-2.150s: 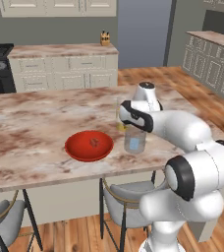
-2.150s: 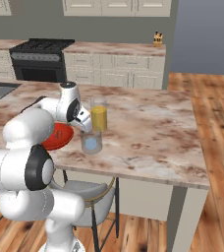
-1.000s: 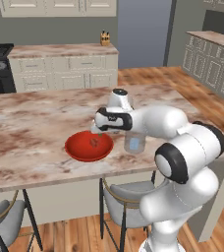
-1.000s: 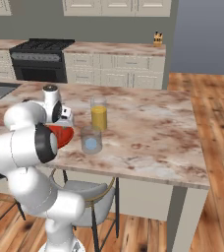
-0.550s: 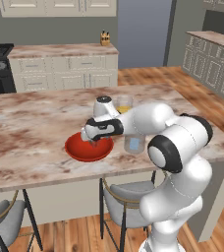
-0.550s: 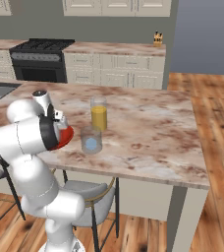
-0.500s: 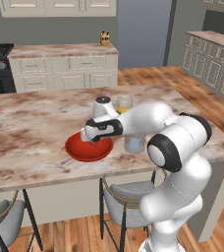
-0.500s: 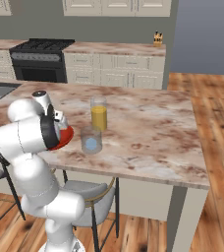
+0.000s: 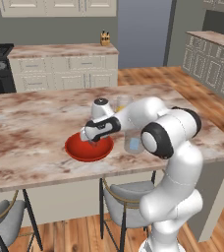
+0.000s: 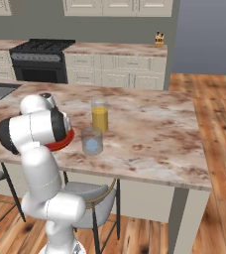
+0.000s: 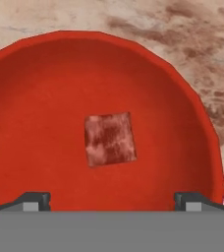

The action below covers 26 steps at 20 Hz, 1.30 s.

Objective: There are two ice cubes in the ice bowl. Place both ice cubes in the glass cup.

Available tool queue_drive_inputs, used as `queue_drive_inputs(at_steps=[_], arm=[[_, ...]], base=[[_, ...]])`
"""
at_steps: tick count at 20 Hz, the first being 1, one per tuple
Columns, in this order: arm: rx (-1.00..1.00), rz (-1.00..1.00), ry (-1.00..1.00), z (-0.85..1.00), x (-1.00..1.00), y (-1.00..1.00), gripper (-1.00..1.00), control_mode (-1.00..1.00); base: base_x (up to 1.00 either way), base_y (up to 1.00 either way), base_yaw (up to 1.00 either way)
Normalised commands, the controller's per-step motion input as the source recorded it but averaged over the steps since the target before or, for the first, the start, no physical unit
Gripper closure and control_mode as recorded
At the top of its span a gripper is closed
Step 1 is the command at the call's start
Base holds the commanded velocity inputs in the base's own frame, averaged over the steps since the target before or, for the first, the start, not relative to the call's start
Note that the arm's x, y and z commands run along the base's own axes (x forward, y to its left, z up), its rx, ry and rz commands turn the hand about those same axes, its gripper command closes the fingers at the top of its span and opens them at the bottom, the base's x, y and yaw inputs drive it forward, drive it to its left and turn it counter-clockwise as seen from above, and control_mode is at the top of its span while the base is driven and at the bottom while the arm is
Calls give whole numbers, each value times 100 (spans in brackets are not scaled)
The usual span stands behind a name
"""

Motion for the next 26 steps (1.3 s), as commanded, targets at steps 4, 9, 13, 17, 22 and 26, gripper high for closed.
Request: queue_drive_inputs(at_steps=[4,9,13,17,22,26], arm=[[0,-1,0,-22,29,0,-100,-100],[0,-1,0,-21,8,0,-100,-100],[0,0,0,-20,7,0,-100,-100],[0,0,0,-12,20,0,-100,-100],[0,-2,0,-12,33,6,-100,-100],[0,-1,0,-18,11,13,-100,-100]], base=[[0,0,0],[0,0,0],[0,0,0],[0,0,0],[0,0,0],[0,0,0]])
